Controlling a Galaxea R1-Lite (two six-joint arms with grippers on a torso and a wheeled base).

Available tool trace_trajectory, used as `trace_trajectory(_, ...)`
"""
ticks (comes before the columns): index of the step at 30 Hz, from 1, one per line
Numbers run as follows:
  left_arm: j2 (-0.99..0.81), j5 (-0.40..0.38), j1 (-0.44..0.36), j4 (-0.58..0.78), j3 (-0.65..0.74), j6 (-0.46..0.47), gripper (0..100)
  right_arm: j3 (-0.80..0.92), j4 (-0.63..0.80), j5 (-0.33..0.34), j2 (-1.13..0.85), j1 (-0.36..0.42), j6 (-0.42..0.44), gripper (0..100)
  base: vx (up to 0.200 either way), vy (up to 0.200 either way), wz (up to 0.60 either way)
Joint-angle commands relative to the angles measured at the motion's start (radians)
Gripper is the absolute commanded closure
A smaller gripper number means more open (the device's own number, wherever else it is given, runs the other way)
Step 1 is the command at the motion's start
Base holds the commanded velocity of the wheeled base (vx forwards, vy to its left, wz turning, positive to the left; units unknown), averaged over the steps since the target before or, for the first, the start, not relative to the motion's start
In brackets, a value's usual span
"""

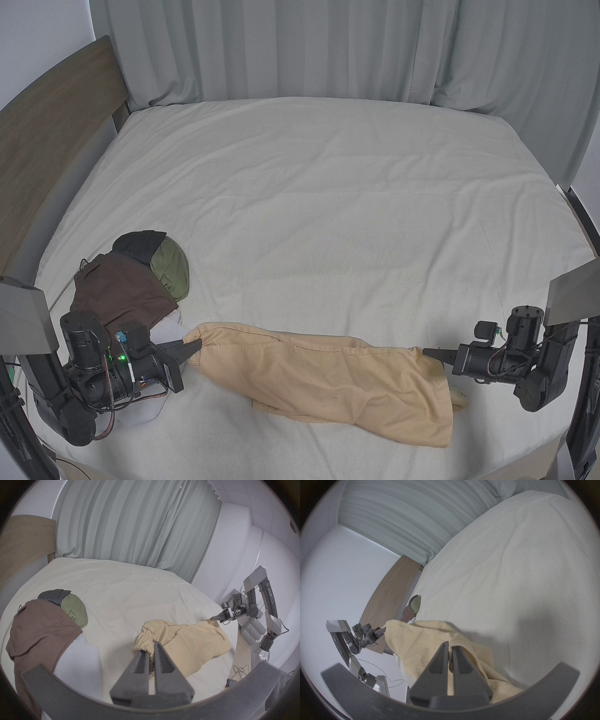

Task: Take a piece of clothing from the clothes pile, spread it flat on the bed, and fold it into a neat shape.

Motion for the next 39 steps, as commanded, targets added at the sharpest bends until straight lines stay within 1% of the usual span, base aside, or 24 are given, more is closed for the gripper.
trace_trajectory(1, -0.007, 0.0, 0.003, -0.001, -0.007, 0.0, 100, 0.018, -0.001, 0.009, -0.083, -0.01, 0.041, 100, 0.0, 0.0, 0.0)
trace_trajectory(4, -0.007, 0.0, 0.005, -0.001, -0.008, 0.0, 100, 0.034, 0.001, 0.033, -0.161, -0.009, 0.102, 100, 0.0, 0.0, 0.0)
trace_trajectory(5, -0.007, 0.0, 0.003, -0.001, -0.008, 0.0, 100, 0.043, 0.001, 0.052, -0.184, -0.01, 0.116, 100, 0.0, 0.0, 0.0)
trace_trajectory(6, -0.007, 0.0, 0.003, -0.001, -0.008, 0.0, 100, 0.047, 0.001, 0.061, -0.195, -0.01, 0.121, 100, 0.0, 0.0, 0.0)
trace_trajectory(7, -0.007, 0.0, 0.003, -0.001, -0.008, 0.0, 100, 0.067, 0.003, 0.093, -0.222, -0.015, 0.131, 100, 0.0, 0.0, 0.0)
trace_trajectory(9, -0.007, 0.0, 0.003, -0.001, -0.01, 0.0, 100, 0.087, 0.004, 0.122, -0.247, -0.018, 0.133, 100, 0.0, 0.0, 0.0)
trace_trajectory(10, -0.007, 0.0, 0.003, -0.001, -0.01, 0.0, 100, 0.087, 0.004, 0.122, -0.247, -0.018, 0.133, 100, 0.0, 0.0, 0.0)
trace_trajectory(12, -0.007, 0.0, 0.005, -0.001, -0.01, 0.0, 100, 0.121, 0.004, 0.16, -0.256, -0.019, 0.13, 100, 0.0, 0.0, 0.0)
trace_trajectory(25, -0.008, 0.0, 0.003, -0.001, -0.008, 0.0, 100, 0.115, 0.004, 0.156, -0.224, -0.007, 0.124, 100, 0.0, 0.0, 0.0)
trace_trajectory(26, -0.008, 0.0, 0.003, -0.001, -0.008, 0.0, 100, 0.113, 0.004, 0.156, -0.221, -0.006, 0.124, 0, 0.0, 0.0, 0.0)
trace_trajectory(39, -0.01, 0.0, 0.002, -0.001, -0.008, 0.0, 100, 0.047, 0.003, 0.147, -0.127, 0.045, 0.127, 0, 0.0, 0.0, 0.0)
